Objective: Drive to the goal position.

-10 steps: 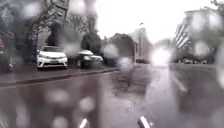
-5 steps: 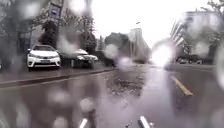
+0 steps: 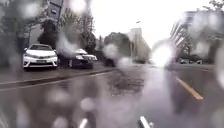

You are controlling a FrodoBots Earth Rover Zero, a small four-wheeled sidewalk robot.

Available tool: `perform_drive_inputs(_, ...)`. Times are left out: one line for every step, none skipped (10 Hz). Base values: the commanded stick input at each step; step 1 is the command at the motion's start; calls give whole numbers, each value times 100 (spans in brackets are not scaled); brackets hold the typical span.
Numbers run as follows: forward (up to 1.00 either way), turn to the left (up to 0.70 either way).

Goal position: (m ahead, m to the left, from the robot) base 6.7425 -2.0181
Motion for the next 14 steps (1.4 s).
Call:
perform_drive_inputs(70, -14)
perform_drive_inputs(70, -14)
perform_drive_inputs(70, -14)
perform_drive_inputs(70, -14)
perform_drive_inputs(70, -11)
perform_drive_inputs(70, 0)
perform_drive_inputs(70, 0)
perform_drive_inputs(70, 0)
perform_drive_inputs(70, 0)
perform_drive_inputs(70, 0)
perform_drive_inputs(70, 0)
perform_drive_inputs(70, -3)
perform_drive_inputs(70, -11)
perform_drive_inputs(70, -14)
